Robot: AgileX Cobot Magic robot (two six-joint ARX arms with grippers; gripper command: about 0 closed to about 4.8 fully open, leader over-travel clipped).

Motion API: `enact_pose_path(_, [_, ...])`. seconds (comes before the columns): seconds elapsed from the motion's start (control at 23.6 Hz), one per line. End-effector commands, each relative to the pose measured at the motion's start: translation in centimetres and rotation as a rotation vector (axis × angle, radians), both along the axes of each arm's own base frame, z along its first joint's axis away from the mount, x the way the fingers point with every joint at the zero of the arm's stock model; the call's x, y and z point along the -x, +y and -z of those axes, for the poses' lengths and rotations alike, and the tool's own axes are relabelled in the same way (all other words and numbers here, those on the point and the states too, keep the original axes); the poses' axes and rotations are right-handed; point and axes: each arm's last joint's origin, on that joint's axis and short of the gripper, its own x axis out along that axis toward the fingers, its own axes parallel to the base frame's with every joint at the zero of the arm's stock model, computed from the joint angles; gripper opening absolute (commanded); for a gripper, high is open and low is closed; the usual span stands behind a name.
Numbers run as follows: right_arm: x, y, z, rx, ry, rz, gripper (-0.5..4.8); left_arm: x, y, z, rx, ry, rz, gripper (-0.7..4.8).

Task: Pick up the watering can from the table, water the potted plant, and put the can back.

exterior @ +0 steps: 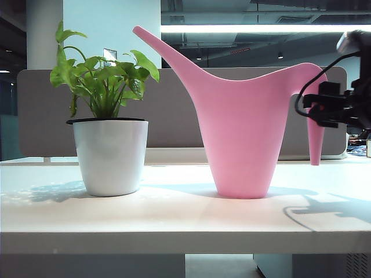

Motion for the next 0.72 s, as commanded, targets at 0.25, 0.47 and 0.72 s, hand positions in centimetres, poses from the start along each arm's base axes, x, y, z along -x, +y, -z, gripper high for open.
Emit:
enact_pose_path(0.25, [-2.1, 0.5, -0.4, -0.001, -0.021, -0.010, 2.58, 0.0, 0.0, -0.2, 0.008, -0.010, 0.004, 0.03])
enact_pose_path(0.47, [-3.7, 0.9, -0.6, -0.004, -0.035, -0.010, 2.57, 0.0, 0.0, -0.2, 0.008, -0.010, 0.004, 0.03])
enact_pose_path(0.72, [-4.4, 1.1, -1.3, -0.010, -0.060, -0.006, 2.51, 0.0, 0.0, -0.2, 0.008, -0.011, 0.004, 0.03])
